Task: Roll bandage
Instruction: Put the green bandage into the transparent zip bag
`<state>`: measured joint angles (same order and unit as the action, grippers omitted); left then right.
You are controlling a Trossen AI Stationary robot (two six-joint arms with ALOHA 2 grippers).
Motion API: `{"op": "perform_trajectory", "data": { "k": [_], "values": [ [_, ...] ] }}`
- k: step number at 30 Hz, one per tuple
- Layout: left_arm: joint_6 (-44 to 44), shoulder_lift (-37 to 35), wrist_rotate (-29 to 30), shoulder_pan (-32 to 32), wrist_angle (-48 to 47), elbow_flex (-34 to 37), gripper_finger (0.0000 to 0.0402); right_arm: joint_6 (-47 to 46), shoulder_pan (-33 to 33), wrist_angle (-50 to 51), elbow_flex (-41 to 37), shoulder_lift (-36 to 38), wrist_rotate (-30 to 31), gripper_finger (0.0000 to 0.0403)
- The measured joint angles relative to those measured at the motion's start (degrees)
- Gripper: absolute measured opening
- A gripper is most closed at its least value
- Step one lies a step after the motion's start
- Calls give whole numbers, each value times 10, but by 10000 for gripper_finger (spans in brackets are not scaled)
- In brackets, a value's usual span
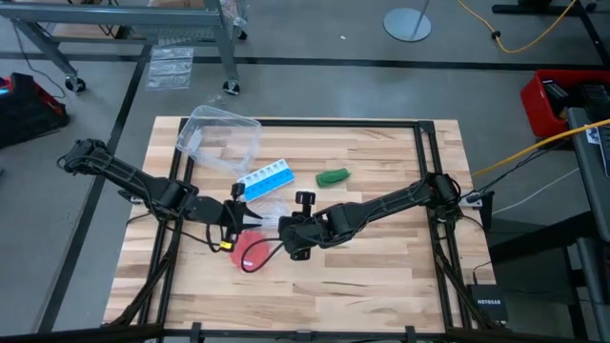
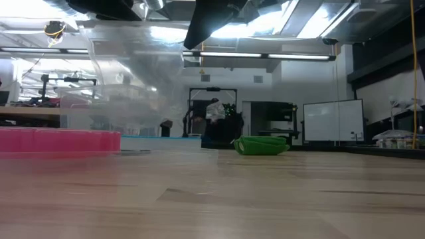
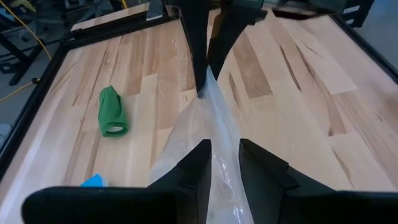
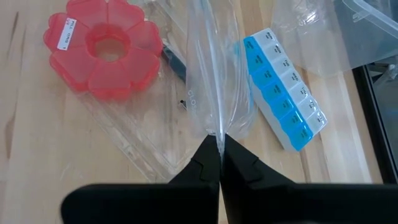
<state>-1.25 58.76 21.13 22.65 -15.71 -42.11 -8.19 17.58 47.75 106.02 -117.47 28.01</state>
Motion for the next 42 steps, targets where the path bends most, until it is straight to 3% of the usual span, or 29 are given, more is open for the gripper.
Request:
{"op": "perform_trajectory", "data": {
  "k": [13,33,42],
  "values": [
    [5,0,9,0,-53,0,74,0,0,-1,0,0,-7,1],
    [-19,0,54,0,-50,0,74,0,0,-21,0,0,-114,1],
    [-33,0,54,0,-52,0,74,14,0,-54,0,0,-125,1]
  ]
}}
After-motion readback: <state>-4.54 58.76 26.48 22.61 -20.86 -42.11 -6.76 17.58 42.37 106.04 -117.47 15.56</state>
